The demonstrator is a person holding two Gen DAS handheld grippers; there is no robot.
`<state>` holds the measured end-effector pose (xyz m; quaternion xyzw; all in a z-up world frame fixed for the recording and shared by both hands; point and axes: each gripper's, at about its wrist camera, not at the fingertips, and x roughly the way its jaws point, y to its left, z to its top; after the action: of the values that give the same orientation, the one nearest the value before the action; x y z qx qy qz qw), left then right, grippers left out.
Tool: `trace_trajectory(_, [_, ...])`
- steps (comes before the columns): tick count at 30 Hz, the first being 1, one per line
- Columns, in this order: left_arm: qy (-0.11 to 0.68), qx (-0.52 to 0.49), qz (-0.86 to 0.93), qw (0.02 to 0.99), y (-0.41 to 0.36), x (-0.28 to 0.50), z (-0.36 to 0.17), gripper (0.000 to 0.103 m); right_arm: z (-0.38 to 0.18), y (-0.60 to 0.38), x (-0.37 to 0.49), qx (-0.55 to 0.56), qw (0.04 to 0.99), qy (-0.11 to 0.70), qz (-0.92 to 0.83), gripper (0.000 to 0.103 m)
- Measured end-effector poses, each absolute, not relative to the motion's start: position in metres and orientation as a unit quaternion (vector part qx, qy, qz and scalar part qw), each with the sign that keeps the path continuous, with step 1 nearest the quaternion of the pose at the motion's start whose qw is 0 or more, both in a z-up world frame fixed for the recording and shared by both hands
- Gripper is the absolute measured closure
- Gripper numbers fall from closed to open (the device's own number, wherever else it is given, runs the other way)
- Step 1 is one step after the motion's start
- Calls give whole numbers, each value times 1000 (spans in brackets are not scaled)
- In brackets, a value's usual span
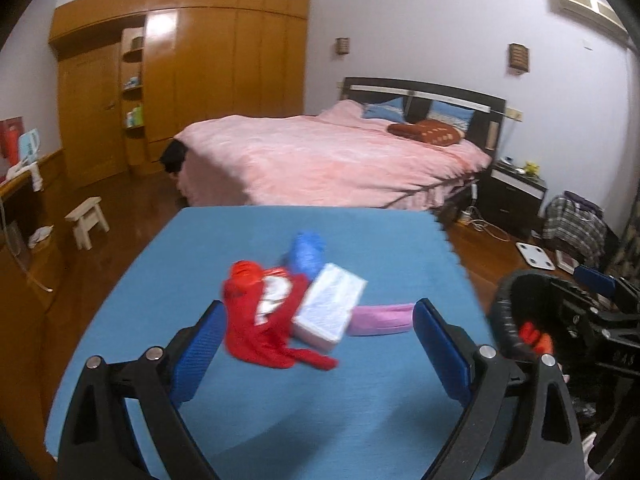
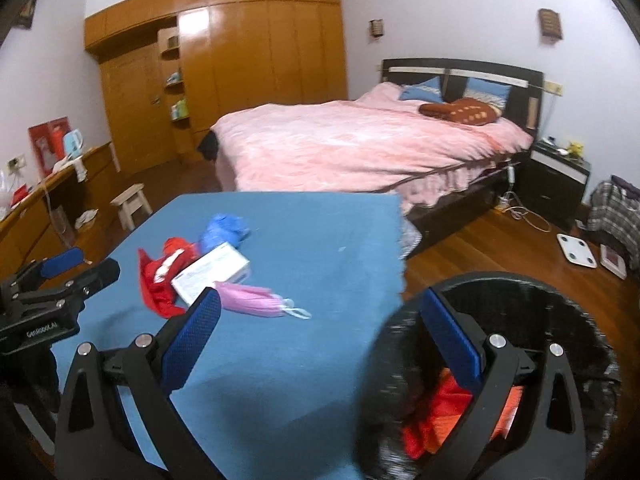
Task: Collect trash
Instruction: 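Move both open tools back over the table toward the pink mask, then grasp the pink face mask with the right tool and lift it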
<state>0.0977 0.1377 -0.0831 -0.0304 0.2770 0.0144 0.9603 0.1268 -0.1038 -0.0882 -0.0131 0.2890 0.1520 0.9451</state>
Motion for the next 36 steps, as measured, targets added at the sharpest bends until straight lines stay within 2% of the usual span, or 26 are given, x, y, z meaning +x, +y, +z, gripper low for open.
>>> trace_trajectory(17, [314,-39,60,947,183,125,-137,12,-161,-44,196,-36,920,360,149,6])
trace_trajectory(34, [343,-50,63,936,202,149,-162,12,-200,-6,234,-64,888,417,182,6])
trace_trajectory(36, [347,-53,63,934,202,151,-164,12,-202,-1,233,-70,883,421,196,12])
